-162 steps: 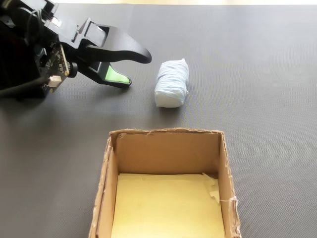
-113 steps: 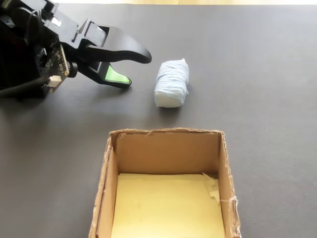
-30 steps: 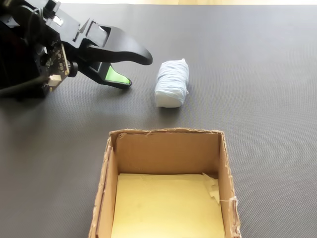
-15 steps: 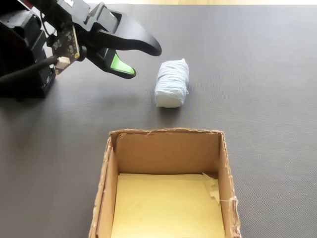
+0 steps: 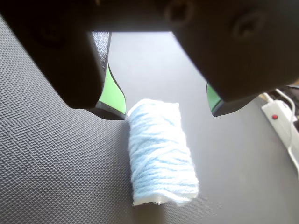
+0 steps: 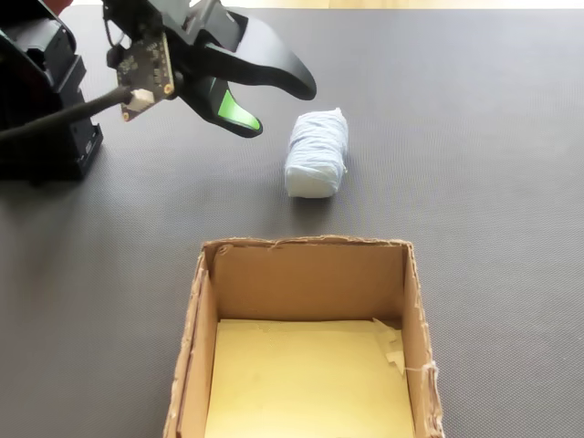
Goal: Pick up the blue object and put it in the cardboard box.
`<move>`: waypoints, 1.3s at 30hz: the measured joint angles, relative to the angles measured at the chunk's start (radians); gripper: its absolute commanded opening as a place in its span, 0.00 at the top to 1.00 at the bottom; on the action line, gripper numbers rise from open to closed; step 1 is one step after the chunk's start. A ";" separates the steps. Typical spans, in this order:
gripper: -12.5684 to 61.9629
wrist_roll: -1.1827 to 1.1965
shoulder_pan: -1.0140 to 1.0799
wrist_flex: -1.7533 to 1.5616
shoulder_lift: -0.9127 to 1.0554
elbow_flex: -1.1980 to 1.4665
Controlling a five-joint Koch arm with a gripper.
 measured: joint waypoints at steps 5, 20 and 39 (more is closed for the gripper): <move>0.38 -0.002 -0.005 0.005 -0.187 -0.098; 0.43 -0.003 0.011 0.005 -0.449 -0.218; 0.68 0.003 0.018 -0.328 -0.413 -0.080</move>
